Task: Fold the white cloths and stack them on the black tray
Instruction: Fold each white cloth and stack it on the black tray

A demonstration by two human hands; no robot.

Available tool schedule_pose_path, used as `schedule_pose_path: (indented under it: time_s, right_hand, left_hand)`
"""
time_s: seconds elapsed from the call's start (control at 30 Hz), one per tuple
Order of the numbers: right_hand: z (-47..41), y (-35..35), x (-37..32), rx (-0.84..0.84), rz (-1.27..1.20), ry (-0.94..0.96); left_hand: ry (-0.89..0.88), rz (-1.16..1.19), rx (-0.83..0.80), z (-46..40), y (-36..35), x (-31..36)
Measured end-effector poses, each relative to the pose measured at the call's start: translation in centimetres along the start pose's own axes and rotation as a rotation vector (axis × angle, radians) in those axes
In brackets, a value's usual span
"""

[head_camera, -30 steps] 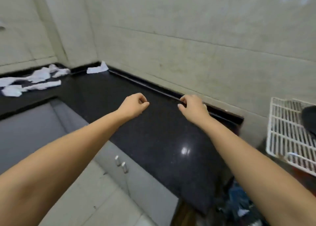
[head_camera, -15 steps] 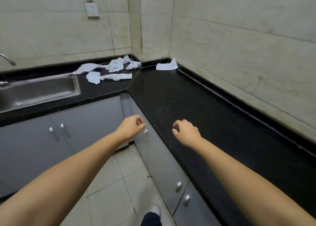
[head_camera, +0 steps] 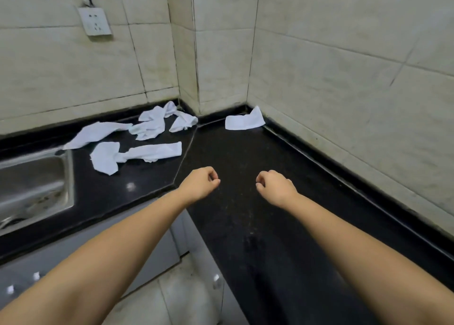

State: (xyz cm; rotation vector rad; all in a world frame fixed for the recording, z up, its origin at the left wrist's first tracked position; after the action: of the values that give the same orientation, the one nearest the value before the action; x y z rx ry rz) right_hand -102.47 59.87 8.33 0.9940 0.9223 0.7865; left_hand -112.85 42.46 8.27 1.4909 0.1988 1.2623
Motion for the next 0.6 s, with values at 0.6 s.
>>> schedule_pose_path:
  time_s: [0.6]
  right_hand:
    - [-43.4, -0.8, 1.8, -0.014, -0.050, -0.271]
  left_hand:
    - [-0.332, -0.327, -0.214, -47.3, 0.5, -7.6]
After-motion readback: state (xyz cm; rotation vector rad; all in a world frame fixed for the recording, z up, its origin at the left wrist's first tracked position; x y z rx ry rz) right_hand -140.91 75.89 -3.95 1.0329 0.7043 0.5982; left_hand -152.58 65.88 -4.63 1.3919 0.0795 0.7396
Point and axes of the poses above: each hand's wrist, its own z-axis away from the middle knuckle, its own y-axis out of the back of the hand, x = y × z, the point moved 4 cm from there along -z, towards the middle knuckle, and after that the axes turned 6 degrees about -x, right-handed, at the moved point
